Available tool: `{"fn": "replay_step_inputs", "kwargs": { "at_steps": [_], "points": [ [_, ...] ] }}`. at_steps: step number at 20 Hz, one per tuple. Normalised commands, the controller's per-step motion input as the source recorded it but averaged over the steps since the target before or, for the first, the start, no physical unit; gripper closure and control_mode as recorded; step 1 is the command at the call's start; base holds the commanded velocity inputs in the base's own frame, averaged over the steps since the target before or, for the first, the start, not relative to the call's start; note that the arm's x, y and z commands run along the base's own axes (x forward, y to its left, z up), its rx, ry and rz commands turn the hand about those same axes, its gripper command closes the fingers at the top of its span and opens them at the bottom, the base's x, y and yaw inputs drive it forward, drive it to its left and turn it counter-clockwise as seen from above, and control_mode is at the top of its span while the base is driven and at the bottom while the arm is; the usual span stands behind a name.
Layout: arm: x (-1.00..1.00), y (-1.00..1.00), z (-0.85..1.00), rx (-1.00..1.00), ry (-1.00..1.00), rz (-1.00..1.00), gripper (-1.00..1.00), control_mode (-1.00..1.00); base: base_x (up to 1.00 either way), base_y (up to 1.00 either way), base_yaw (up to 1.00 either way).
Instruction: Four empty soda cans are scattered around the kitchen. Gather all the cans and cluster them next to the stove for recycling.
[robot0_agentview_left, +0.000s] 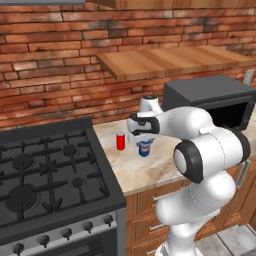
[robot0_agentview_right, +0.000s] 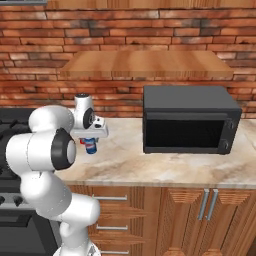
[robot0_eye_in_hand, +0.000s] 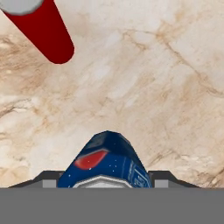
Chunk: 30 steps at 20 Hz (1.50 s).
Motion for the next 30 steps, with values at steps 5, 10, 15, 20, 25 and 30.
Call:
{"fn": "replay_step_inputs", "kwargs": {
  "at_steps": [5, 10, 15, 20, 25, 30],
  "points": [
    [0.17, 0.01, -0.09, 0.00, 0.00, 0.00, 1.00, -1.00, 0.00, 0.00, 0.00],
    [0.13, 0.03, -0.12, 0.00, 0.00, 0.00, 1.00, -1.00, 0.00, 0.00, 0.00],
    [0.11, 0.02, -0.15, 0.00, 0.00, 0.00, 1.00, -1.00, 0.00, 0.00, 0.00],
    [0.08, 0.00, -0.14, 0.00, 0.00, 0.00, 1.00, -1.00, 0.00, 0.00, 0.00],
    [0.08, 0.00, -0.13, 0.00, 0.00, 0.00, 1.00, -1.00, 0.00, 0.00, 0.00],
    [0.08, 0.02, -0.10, 0.00, 0.00, 0.00, 1.00, -1.00, 0.00, 0.00, 0.00]
  ]
}}
